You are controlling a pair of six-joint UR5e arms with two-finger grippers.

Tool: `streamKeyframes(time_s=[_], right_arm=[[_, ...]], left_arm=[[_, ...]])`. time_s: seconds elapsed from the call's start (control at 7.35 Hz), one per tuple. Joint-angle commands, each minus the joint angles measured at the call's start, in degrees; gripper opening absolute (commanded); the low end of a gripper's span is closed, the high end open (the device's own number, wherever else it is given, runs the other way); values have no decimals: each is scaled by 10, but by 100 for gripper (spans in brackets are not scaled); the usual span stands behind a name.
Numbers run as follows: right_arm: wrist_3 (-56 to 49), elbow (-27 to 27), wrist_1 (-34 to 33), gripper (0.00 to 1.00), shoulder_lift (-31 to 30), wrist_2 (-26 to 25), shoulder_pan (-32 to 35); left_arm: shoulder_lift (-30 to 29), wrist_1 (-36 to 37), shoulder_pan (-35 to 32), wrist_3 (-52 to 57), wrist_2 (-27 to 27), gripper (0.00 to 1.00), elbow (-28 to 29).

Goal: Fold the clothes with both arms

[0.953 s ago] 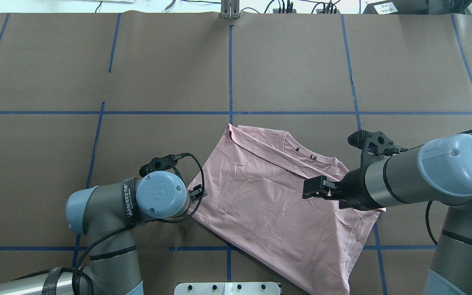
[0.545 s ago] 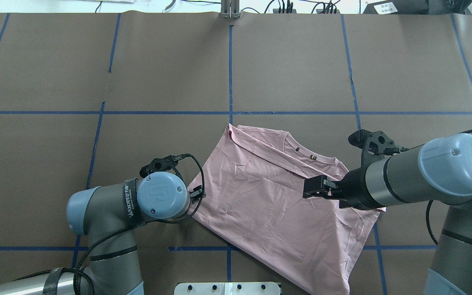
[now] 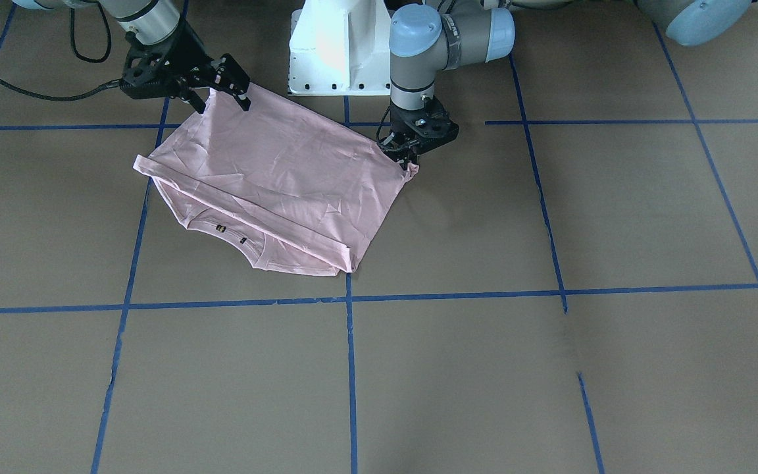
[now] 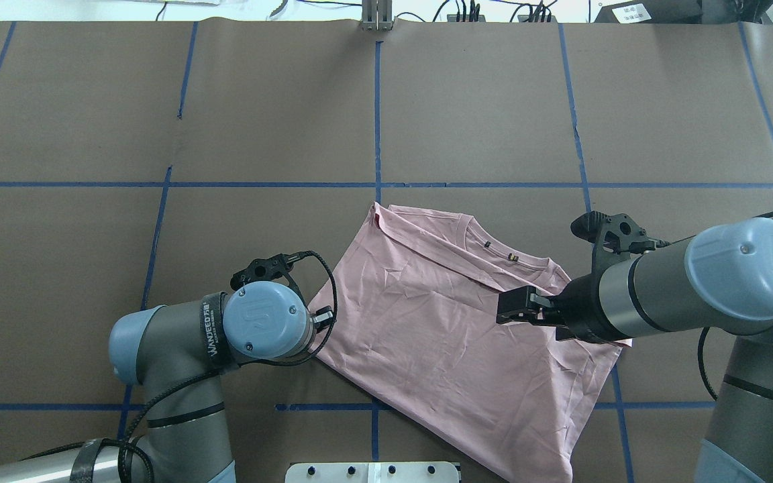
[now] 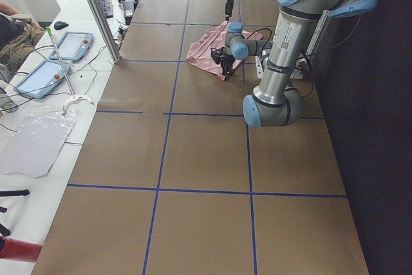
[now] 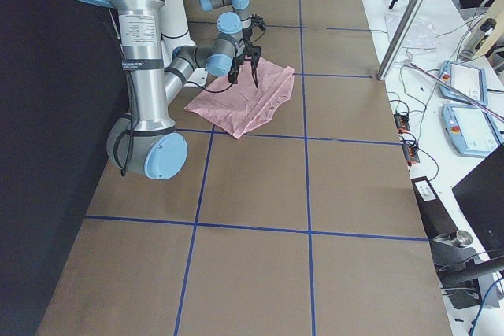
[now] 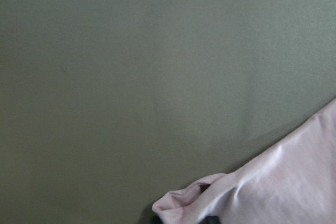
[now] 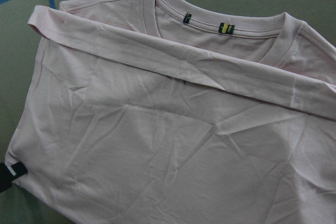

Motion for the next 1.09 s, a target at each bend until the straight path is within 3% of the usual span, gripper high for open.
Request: streamKeyframes(time_s=[0.0,0.68,0.95], right_arm=[[0,0,0,100,0,0,0],[0,-1,0,100,0,-1,3],[1,-1,0,100,1,-2,7]], left_arm=[[1,-1,-1,8,0,0,-5],[-1,-1,-62,51,1,0,3],[-9,-63,-105,81,9,0,47]])
